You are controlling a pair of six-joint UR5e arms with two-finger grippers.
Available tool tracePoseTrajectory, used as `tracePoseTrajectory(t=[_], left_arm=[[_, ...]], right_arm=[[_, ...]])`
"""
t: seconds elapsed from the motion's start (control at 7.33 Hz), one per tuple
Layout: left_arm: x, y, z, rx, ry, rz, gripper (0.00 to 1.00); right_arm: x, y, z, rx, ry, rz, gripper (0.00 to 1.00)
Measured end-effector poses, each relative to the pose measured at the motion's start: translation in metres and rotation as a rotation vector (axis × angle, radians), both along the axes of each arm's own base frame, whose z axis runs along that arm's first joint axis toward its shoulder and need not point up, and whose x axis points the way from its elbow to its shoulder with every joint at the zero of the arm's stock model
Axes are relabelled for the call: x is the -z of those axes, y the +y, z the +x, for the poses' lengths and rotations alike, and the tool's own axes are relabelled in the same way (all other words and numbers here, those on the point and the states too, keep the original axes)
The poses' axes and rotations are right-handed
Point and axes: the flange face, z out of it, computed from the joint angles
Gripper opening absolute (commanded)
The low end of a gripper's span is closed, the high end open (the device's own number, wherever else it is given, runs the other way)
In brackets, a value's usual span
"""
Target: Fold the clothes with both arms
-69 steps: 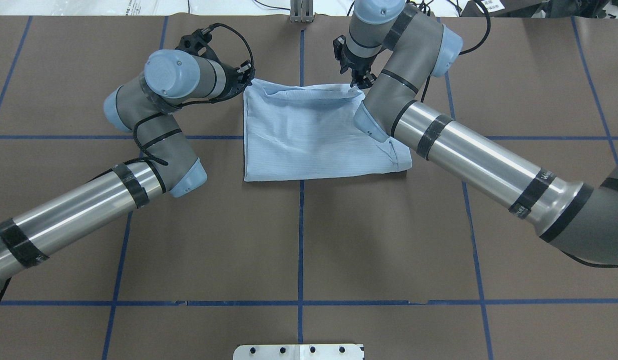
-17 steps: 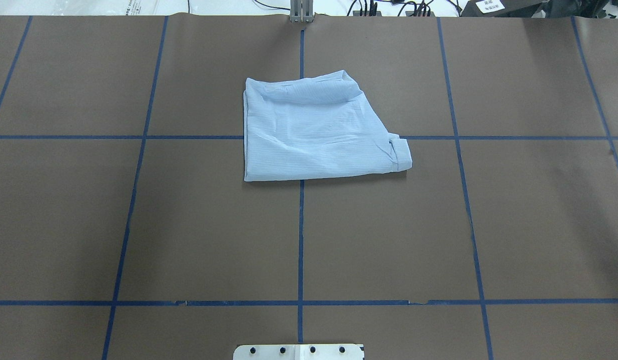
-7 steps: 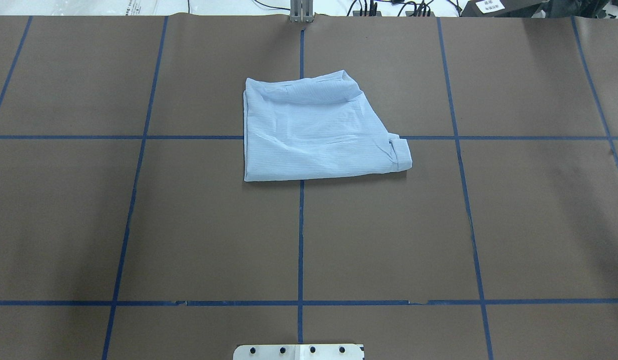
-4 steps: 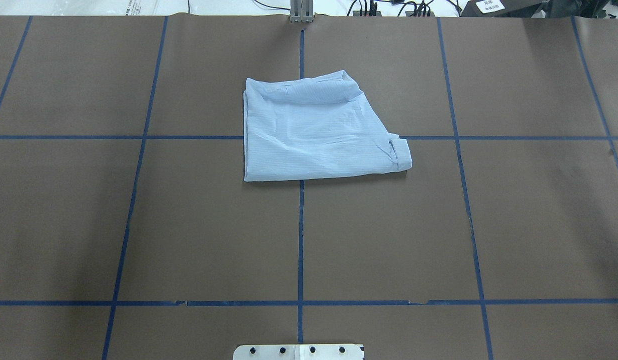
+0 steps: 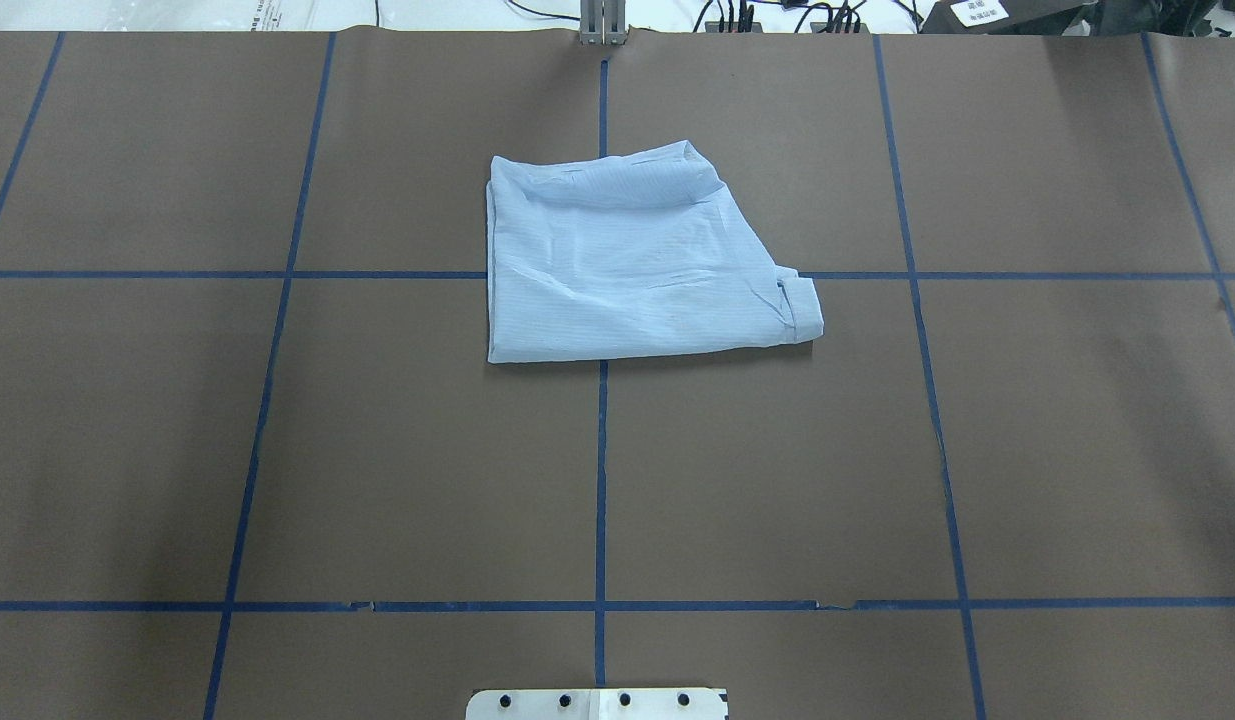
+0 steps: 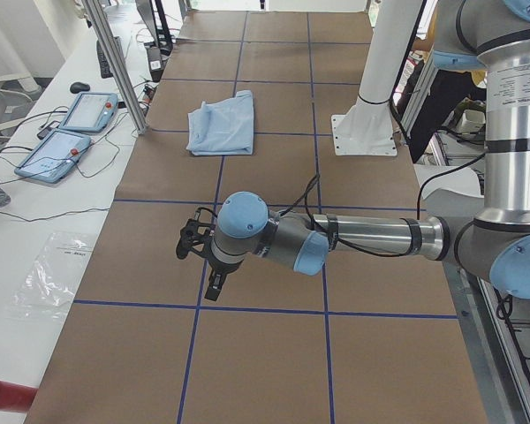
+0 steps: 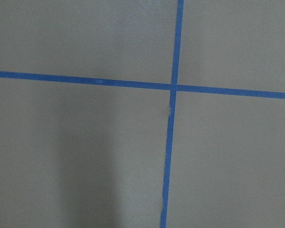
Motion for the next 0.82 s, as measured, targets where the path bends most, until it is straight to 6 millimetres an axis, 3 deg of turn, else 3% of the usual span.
tracePoseTrajectory(t=[0.82], left_arm=[[0.0006, -0.0003, 0.0004, -0.003, 0.006, 0.001, 1.0]], right_arm=[[-0.0044, 0.0017, -0.0005, 0.002, -0.01, -0.01, 1.0]])
